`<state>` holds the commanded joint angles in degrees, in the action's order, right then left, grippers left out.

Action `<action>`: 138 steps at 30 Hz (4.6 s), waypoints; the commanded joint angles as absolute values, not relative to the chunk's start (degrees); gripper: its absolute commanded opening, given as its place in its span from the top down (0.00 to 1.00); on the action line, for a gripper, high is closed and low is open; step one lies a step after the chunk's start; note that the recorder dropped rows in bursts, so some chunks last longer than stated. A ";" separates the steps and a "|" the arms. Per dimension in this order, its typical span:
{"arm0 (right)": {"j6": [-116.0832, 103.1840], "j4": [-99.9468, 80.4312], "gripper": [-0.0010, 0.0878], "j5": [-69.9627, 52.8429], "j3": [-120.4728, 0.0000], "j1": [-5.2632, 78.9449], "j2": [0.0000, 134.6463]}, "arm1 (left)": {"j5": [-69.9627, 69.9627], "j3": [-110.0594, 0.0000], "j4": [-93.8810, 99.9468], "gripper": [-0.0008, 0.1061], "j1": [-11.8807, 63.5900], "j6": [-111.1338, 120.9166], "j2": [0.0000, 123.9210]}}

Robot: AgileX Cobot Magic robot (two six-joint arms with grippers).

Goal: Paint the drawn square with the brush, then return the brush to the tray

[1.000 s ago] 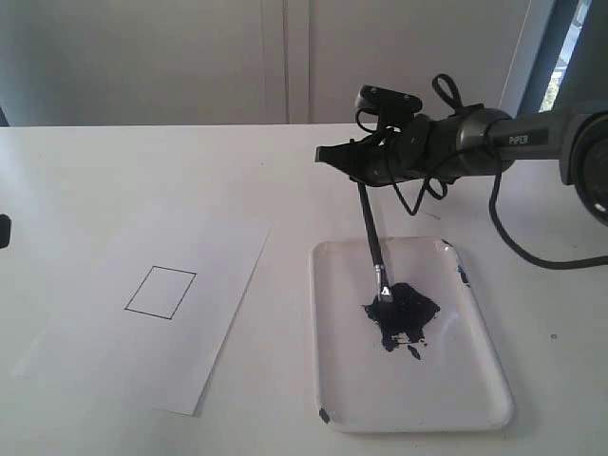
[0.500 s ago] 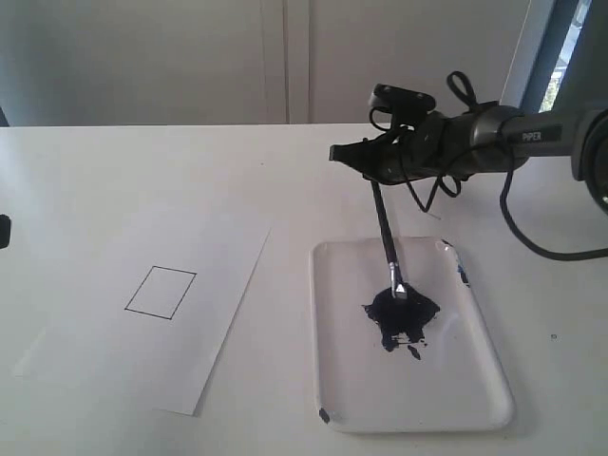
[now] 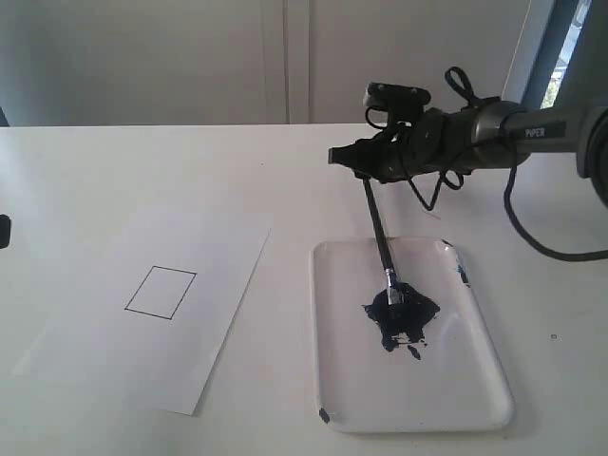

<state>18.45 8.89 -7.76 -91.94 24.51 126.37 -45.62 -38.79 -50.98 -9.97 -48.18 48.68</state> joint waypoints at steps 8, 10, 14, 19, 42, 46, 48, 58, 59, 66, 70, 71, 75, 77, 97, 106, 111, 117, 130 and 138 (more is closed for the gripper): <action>23.07 -8.58 0.51 -18.12 -91.94 24.51 120.90 | -45.62 -38.79 -50.98 0.99 -9.97 -48.18 48.68; 24.44 -12.39 0.52 -20.05 -91.94 24.51 119.89 | -45.62 -38.79 -50.98 0.99 -9.97 -48.18 48.68; 36.82 -19.12 0.58 -24.92 -91.94 24.51 118.11 | -45.62 -38.79 -50.98 0.99 -9.97 -48.18 48.68; 52.00 -19.82 0.62 -26.63 -91.94 24.63 117.27 | -45.62 -38.79 -50.98 0.99 -9.97 -48.18 48.68; 120.93 -12.25 0.70 -30.40 -88.58 27.42 117.27 | -45.04 -38.79 -51.37 0.99 -9.97 -48.18 48.68; 122.58 -12.36 0.70 -28.56 -88.58 27.42 117.27 | -45.42 -38.79 -51.61 0.99 -9.97 -48.18 48.68; 122.58 -12.10 0.70 -28.08 -88.58 27.42 117.27 | -45.42 -38.79 -51.89 0.99 -9.97 -48.18 48.68; 122.58 -11.75 0.72 -24.54 -88.58 27.74 118.13 | -47.91 -38.79 -53.68 0.99 -9.97 -48.60 48.68; 122.58 -13.63 0.72 -24.19 -88.58 27.95 118.43 | -48.27 -38.79 -53.68 0.99 -9.97 -48.60 48.68; 122.58 -30.16 0.72 -26.85 -88.58 30.87 120.96 | -47.92 -38.79 -53.78 0.99 -9.97 -48.22 48.68; 122.58 -31.85 0.72 -24.94 -88.58 31.26 122.18 | -47.92 -38.79 -53.78 0.99 -9.97 -48.22 48.68; 122.58 -32.36 0.72 -24.80 -88.58 31.52 122.42 | -47.92 -38.79 -53.78 0.99 -9.97 -48.22 48.68; 122.58 -33.76 0.72 -22.93 -88.58 32.24 123.87 | -47.92 -38.79 -53.78 0.99 -9.97 -48.22 48.68; 122.58 -33.95 0.72 -21.60 -88.58 32.48 124.25 | -47.92 -38.79 -53.78 0.99 -9.97 -48.22 48.68; 122.58 -37.38 0.87 -27.31 -88.58 33.26 125.77 | -48.15 -38.79 -53.91 0.99 -9.97 -48.22 48.68; 122.58 -33.31 0.85 -23.65 -88.58 33.03 126.38 | -48.03 -38.79 -53.91 0.99 -9.97 -48.22 48.68; 120.48 -31.26 0.71 -23.65 -88.58 33.03 126.38 | -48.03 -38.79 -53.91 0.99 -9.97 -48.22 48.68; 118.12 -30.20 0.58 -23.91 -88.58 32.29 126.38 | -48.14 -38.79 -54.02 0.99 -9.97 -48.22 48.68; 118.91 -30.05 0.58 -24.80 -88.58 31.40 128.07 | -48.14 -38.79 -54.39 0.99 -9.97 -48.22 48.68; 119.33 -30.05 0.64 -23.90 -88.58 31.40 128.69 | -48.14 -38.79 -54.39 0.99 -9.97 -48.22 48.68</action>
<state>119.33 -30.05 -23.90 -88.58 31.40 128.69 -48.14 -38.79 -54.39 -9.97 -48.22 48.68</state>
